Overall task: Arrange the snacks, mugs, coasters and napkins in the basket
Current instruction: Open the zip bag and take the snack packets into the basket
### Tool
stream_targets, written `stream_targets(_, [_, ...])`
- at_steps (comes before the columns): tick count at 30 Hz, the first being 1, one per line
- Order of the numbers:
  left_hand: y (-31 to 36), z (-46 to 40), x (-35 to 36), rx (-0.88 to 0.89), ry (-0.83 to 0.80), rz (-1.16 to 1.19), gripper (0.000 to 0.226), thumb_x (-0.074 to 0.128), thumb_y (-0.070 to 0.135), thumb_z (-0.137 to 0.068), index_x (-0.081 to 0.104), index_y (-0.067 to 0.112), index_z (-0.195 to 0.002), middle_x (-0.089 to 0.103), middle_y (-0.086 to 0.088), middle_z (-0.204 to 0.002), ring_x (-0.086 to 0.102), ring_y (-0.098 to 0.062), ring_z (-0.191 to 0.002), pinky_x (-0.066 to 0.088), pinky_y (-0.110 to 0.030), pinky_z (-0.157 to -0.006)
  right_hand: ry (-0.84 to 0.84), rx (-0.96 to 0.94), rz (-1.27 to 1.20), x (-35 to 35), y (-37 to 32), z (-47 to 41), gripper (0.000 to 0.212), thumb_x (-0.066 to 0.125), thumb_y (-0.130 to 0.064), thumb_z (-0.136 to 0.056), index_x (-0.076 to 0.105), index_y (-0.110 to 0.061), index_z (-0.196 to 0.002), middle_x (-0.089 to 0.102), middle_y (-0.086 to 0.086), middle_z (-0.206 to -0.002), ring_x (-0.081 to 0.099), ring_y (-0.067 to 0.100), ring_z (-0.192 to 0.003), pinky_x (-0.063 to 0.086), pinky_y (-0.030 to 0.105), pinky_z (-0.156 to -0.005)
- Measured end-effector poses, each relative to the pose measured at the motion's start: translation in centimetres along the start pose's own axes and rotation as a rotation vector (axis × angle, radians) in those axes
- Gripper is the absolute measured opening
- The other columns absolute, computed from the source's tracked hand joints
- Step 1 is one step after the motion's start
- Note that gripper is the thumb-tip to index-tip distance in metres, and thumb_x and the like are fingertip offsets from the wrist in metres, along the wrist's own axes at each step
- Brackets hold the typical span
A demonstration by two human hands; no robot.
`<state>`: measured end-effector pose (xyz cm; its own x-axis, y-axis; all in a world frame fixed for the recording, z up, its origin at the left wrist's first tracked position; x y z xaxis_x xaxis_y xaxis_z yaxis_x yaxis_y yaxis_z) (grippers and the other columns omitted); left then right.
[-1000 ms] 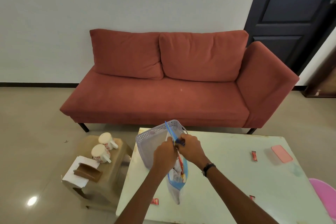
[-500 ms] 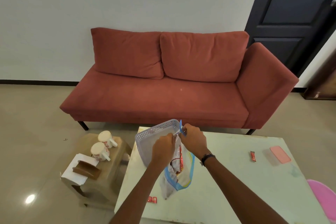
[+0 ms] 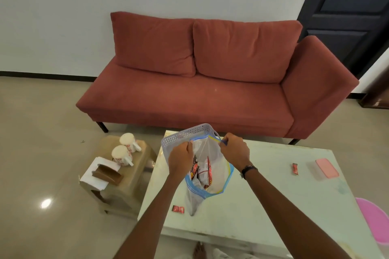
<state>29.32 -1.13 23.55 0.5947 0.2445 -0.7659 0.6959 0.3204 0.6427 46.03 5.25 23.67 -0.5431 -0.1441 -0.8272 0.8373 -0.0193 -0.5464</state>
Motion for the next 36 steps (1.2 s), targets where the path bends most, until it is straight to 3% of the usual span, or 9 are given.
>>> stream_targets(5, [-0.6,0.5,0.1,-0.005,0.034,0.110,0.039,0.036,0.019,-0.099,0.039,0.015,-0.060,0.037,0.008,-0.051,0.038,-0.008,-0.048,0.026,-0.018,-0.046,0.209,-0.223,-0.096,-1.7,-1.5,2.7,0.009,0.054,-0.002,-0.082,0.061,-0.005,-0.087,0.062,0.010,-0.091,0.056,0.027,-0.082,0.038,0.030,-0.065])
stream_targets(9, [0.0,1.1,0.3,0.016,0.036,0.121,0.040,0.037,0.018,-0.099,0.038,0.017,-0.059,0.039,0.006,-0.053,0.042,-0.015,-0.057,0.029,-0.018,-0.046,-0.185,-0.308,0.151,2.4,-2.8,3.7,0.021,0.047,-0.002,-0.085,0.067,-0.004,-0.092,0.071,0.012,-0.094,0.064,0.026,-0.087,0.050,0.033,-0.078])
stream_targets(11, [0.3,1.5,0.2,0.016,0.027,0.133,0.033,0.038,0.020,-0.098,0.053,0.010,-0.071,0.051,-0.002,-0.063,0.048,-0.016,-0.063,0.038,-0.017,-0.052,-0.306,-0.451,0.365,4.7,-3.2,3.4,0.028,0.045,0.004,-0.086,0.064,-0.005,-0.104,0.066,0.014,-0.107,0.061,0.030,-0.099,0.048,0.037,-0.085])
stream_targets(13, [0.5,1.8,-0.2,0.043,0.028,0.127,0.032,0.040,0.023,-0.098,0.061,0.001,-0.088,0.061,-0.016,-0.079,0.057,-0.027,-0.074,0.047,-0.030,-0.065,-0.431,-0.677,0.563,6.7,-3.1,3.3,0.032,0.043,0.008,-0.087,0.062,-0.006,-0.110,0.061,0.015,-0.111,0.057,0.032,-0.105,0.046,0.040,-0.084])
stream_targets(19, [1.1,2.3,-1.3,0.118,0.039,0.121,0.032,0.043,0.023,-0.096,0.061,-0.004,-0.096,0.065,-0.025,-0.091,0.062,-0.038,-0.086,0.049,-0.044,-0.079,-0.480,-1.135,0.914,9.0,-1.5,3.0,0.030,0.044,0.003,-0.093,0.066,-0.011,-0.108,0.063,0.008,-0.112,0.054,0.028,-0.107,0.045,0.037,-0.080])
stream_targets(26, [1.9,2.3,-1.1,0.120,0.003,0.130,0.034,0.041,0.024,-0.097,0.061,-0.003,-0.089,0.066,-0.025,-0.086,0.062,-0.034,-0.078,0.043,-0.033,-0.077,-0.396,-1.217,1.004,9.0,-1.0,3.1,0.018,0.055,-0.005,-0.090,0.070,-0.012,-0.096,0.070,0.004,-0.095,0.062,0.024,-0.091,0.049,0.033,-0.073])
stream_targets(30, [1.6,1.7,-0.8,0.111,0.019,0.138,0.032,0.042,0.023,-0.097,0.062,-0.001,-0.090,0.066,-0.021,-0.083,0.048,-0.014,-0.057,0.045,-0.020,-0.065,-0.403,-1.185,0.864,9.1,-1.2,2.1,0.014,0.059,-0.003,-0.087,0.070,-0.012,-0.089,0.070,0.007,-0.087,0.064,0.026,-0.083,0.054,0.036,-0.067])
stream_targets(33, [1.1,1.1,-0.4,0.089,0.049,0.139,0.031,0.042,0.024,-0.097,0.063,0.001,-0.099,0.067,-0.016,-0.091,0.059,-0.020,-0.075,0.049,-0.029,-0.072,-0.449,-1.141,0.744,7.9,-2.8,1.6,0.014,0.053,0.000,-0.089,0.065,-0.006,-0.094,0.067,0.012,-0.094,0.064,0.031,-0.086,0.055,0.042,-0.072])
stream_targets(36, [0.2,0.4,0.3,0.016,0.036,0.149,0.035,0.039,0.023,-0.099,0.063,-0.001,-0.100,0.068,-0.017,-0.095,0.062,-0.026,-0.086,0.042,-0.024,-0.068,-0.429,-1.116,0.596,4.9,-4.8,1.3,0.014,0.050,0.005,-0.085,0.059,-0.005,-0.081,0.065,0.012,-0.082,0.061,0.031,-0.070,0.044,0.034,-0.056])
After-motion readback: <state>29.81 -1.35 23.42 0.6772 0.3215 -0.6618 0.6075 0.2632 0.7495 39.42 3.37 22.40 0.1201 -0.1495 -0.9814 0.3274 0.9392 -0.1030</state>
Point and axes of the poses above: each hand's wrist, its own z-axis away from the middle knuckle, its own x-axis out of the palm, y = z × x, the point moved 5 cm from there along -z, towards the middle knuckle
